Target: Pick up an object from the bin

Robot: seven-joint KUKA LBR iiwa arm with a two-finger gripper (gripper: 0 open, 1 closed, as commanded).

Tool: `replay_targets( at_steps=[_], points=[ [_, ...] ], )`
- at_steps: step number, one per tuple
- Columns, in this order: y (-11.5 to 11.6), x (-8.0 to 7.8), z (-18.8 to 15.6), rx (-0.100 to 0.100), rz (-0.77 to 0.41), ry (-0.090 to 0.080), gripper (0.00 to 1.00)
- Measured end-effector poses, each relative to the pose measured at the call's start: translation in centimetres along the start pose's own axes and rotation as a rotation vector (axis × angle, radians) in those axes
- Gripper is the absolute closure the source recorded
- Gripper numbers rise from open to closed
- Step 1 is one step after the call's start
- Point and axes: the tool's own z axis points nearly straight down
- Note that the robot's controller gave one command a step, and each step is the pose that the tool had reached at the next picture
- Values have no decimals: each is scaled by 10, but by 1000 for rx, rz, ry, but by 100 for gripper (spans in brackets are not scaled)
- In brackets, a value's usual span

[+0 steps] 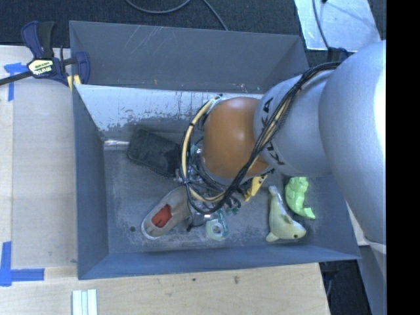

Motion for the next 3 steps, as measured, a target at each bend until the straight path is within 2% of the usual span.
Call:
replay_targets(
  at_steps=[3],
  points=[
    [0,0,0,0,1,0,100]
  ],
)
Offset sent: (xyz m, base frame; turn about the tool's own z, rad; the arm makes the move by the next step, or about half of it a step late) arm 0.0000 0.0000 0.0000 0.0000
